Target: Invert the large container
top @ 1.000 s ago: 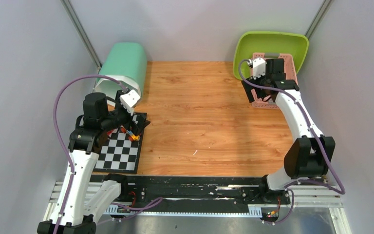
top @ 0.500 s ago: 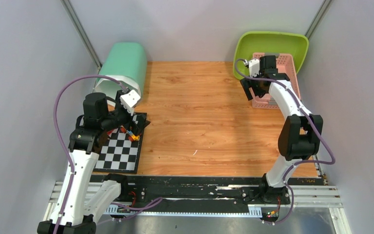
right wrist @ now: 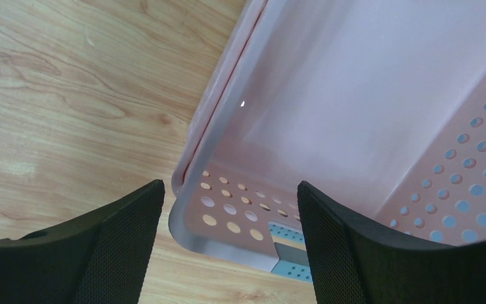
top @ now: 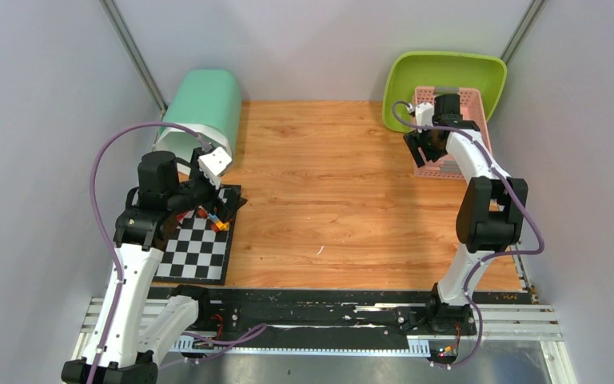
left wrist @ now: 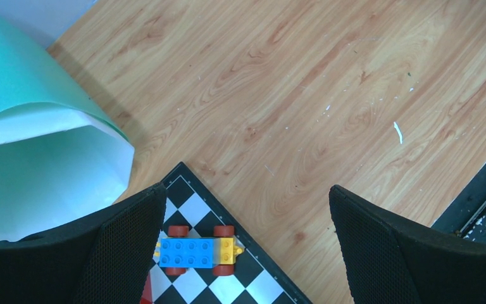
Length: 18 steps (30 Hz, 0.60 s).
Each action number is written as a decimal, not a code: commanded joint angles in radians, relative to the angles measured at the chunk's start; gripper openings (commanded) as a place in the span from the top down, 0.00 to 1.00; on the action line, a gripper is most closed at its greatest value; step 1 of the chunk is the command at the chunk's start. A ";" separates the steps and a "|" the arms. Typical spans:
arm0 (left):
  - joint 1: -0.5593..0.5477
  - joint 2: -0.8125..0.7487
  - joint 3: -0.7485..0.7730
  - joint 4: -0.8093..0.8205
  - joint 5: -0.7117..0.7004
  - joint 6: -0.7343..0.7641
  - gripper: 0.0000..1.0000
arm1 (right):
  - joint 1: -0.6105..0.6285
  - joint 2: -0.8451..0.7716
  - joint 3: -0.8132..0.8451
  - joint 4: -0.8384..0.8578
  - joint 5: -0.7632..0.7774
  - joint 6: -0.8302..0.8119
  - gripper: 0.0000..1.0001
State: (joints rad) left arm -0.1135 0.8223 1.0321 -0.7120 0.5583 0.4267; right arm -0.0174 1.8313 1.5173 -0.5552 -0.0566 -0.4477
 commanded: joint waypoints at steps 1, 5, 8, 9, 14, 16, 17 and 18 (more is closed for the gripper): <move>0.005 0.002 -0.010 0.008 0.023 0.010 0.00 | -0.011 0.001 -0.029 -0.032 -0.042 -0.092 0.21; 0.005 0.004 -0.012 0.007 0.025 0.011 0.00 | -0.010 -0.006 -0.069 -0.040 -0.051 -0.152 0.21; 0.006 0.003 -0.012 0.007 0.026 0.011 0.00 | -0.010 -0.001 -0.089 -0.056 -0.059 -0.181 0.22; 0.006 0.003 -0.013 0.007 0.026 0.011 0.00 | -0.011 0.000 -0.092 -0.063 -0.060 -0.190 0.23; 0.006 0.003 -0.013 0.005 0.028 0.012 0.00 | -0.013 -0.007 -0.123 -0.080 -0.062 -0.239 0.25; 0.006 0.002 -0.013 0.005 0.028 0.013 0.00 | -0.016 -0.011 -0.135 -0.079 -0.061 -0.259 0.26; 0.005 0.003 -0.013 0.005 0.029 0.012 0.00 | -0.016 -0.014 -0.140 -0.079 -0.061 -0.267 0.26; 0.006 0.003 -0.013 0.006 0.028 0.013 0.00 | -0.018 -0.016 -0.145 -0.080 -0.060 -0.276 0.27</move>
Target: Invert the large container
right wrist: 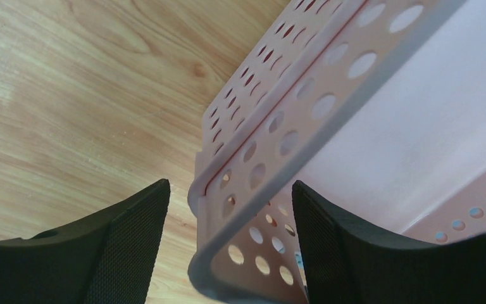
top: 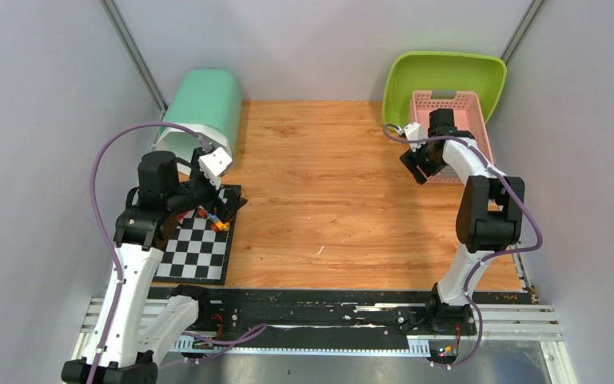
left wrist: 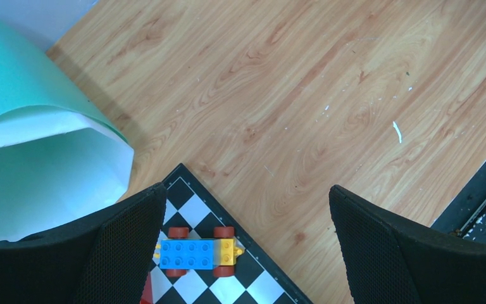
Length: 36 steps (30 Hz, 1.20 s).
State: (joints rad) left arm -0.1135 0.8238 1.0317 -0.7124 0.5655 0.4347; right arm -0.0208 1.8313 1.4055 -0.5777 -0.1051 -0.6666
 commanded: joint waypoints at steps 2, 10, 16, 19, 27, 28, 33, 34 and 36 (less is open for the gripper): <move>0.006 0.000 -0.014 0.005 0.022 0.004 0.00 | -0.016 -0.024 -0.044 -0.058 -0.013 -0.072 0.29; 0.005 0.000 -0.014 0.005 0.022 0.006 0.00 | -0.016 -0.068 -0.087 -0.057 -0.011 -0.076 0.34; 0.005 -0.004 -0.012 0.004 0.024 0.008 0.00 | -0.016 -0.125 -0.131 -0.056 -0.013 -0.062 0.34; 0.006 -0.006 -0.012 0.001 0.026 0.009 0.00 | -0.017 -0.158 -0.158 -0.054 -0.021 -0.056 0.35; 0.006 -0.006 -0.011 -0.003 0.028 0.010 0.00 | -0.016 -0.217 -0.227 -0.043 -0.026 -0.068 0.35; 0.006 -0.007 -0.010 -0.003 0.028 0.009 0.00 | -0.016 -0.222 -0.234 -0.043 -0.028 -0.073 0.35; 0.006 -0.004 -0.011 -0.003 0.030 0.011 0.00 | -0.016 -0.259 -0.273 -0.044 -0.029 -0.090 0.33; 0.006 -0.004 -0.011 -0.002 0.030 0.012 0.00 | -0.016 -0.266 -0.279 -0.043 -0.030 -0.092 0.32; 0.005 -0.003 -0.010 -0.004 0.031 0.012 0.00 | -0.016 -0.279 -0.292 -0.043 -0.028 -0.092 0.32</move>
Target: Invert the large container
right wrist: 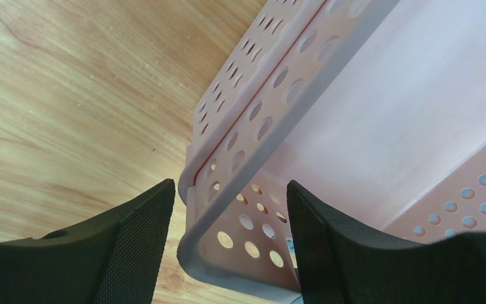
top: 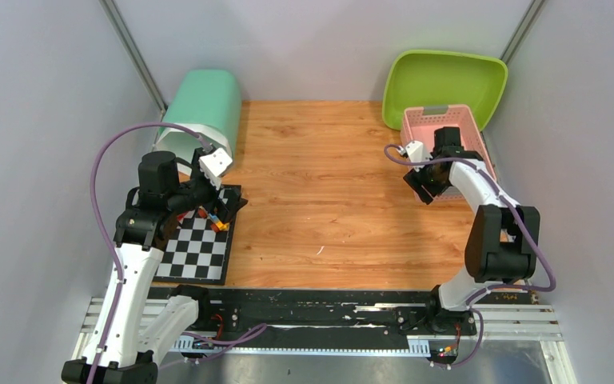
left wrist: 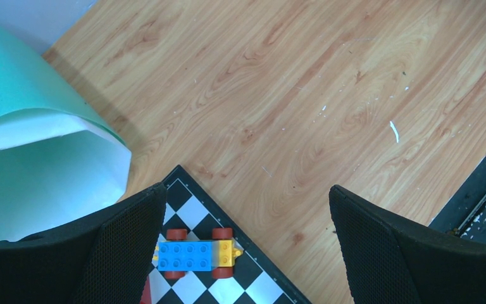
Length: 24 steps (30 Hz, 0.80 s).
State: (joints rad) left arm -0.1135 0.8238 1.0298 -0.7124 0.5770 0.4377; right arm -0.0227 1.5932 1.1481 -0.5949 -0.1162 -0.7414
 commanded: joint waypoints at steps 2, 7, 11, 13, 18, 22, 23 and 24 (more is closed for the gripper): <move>0.005 -0.002 -0.008 -0.005 0.020 0.010 0.00 | -0.014 -0.055 -0.044 -0.025 -0.012 -0.012 0.32; 0.006 0.000 -0.008 -0.006 0.023 0.010 0.00 | -0.014 -0.075 -0.062 -0.024 -0.008 0.000 0.32; 0.006 0.002 -0.008 -0.006 0.023 0.011 0.00 | -0.014 -0.093 -0.075 -0.022 -0.009 0.005 0.32; 0.006 0.002 -0.008 -0.006 0.024 0.011 0.00 | -0.014 -0.104 -0.081 -0.024 -0.011 0.005 0.32; 0.006 0.006 -0.008 -0.008 0.026 0.012 0.00 | -0.014 -0.129 -0.105 -0.029 -0.014 -0.002 0.33; 0.006 0.007 -0.008 -0.008 0.026 0.010 0.00 | -0.014 -0.142 -0.121 -0.037 -0.021 -0.012 0.34; 0.006 0.008 -0.006 -0.008 0.026 0.011 0.00 | -0.013 -0.145 -0.124 -0.043 -0.024 -0.014 0.34; 0.005 0.007 -0.006 -0.009 0.027 0.012 0.00 | -0.013 -0.147 -0.125 -0.049 -0.029 -0.018 0.34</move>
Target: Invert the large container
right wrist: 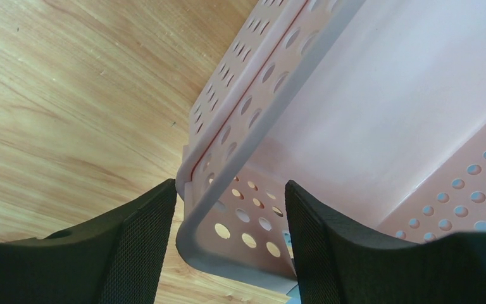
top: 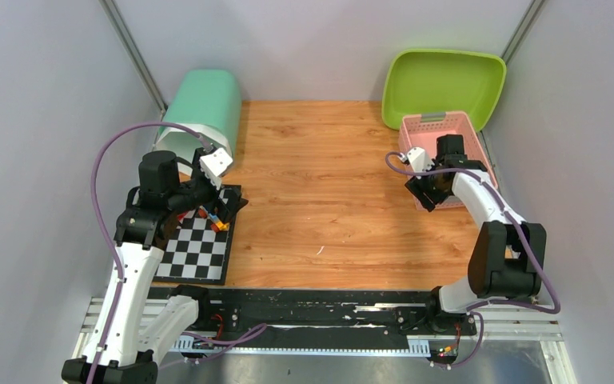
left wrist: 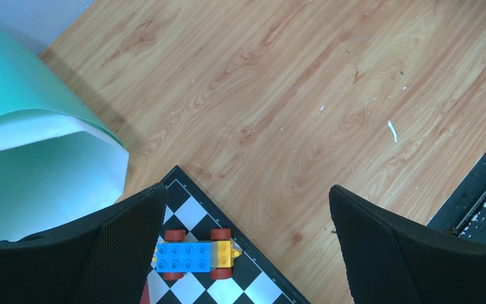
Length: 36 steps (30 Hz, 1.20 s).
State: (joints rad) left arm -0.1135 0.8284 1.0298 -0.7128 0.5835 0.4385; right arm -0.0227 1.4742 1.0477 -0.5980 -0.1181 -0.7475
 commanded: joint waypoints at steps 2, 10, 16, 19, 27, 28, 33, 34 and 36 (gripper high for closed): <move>0.006 0.002 -0.005 -0.009 0.021 0.011 0.00 | -0.012 -0.032 -0.027 -0.062 -0.037 -0.015 0.34; 0.006 0.000 -0.005 -0.009 0.023 0.012 0.00 | 0.008 -0.067 -0.005 -0.093 -0.049 0.052 0.30; 0.006 -0.004 -0.006 -0.010 0.022 0.012 0.00 | 0.017 -0.032 0.089 -0.126 -0.046 0.164 0.26; 0.006 -0.006 -0.007 -0.010 0.022 0.013 0.00 | 0.058 0.000 0.133 -0.123 -0.005 0.218 0.25; 0.006 -0.010 -0.008 -0.010 0.021 0.016 0.00 | 0.091 0.161 0.270 -0.071 0.133 0.329 0.25; 0.006 -0.011 -0.009 -0.010 0.021 0.016 0.00 | 0.093 0.179 0.285 -0.065 0.152 0.339 0.25; 0.006 -0.011 -0.010 -0.010 0.018 0.017 0.00 | 0.101 0.265 0.349 -0.061 0.180 0.387 0.33; 0.006 -0.012 -0.010 -0.010 0.018 0.016 0.00 | 0.103 0.275 0.354 -0.062 0.182 0.395 0.36; 0.006 -0.009 -0.010 -0.010 0.018 0.017 0.00 | 0.110 0.284 0.351 -0.064 0.180 0.399 0.39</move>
State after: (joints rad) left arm -0.1135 0.8268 1.0298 -0.7132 0.5838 0.4427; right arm 0.0624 1.7355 1.3754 -0.6464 0.0139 -0.4057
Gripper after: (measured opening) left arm 0.997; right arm 0.632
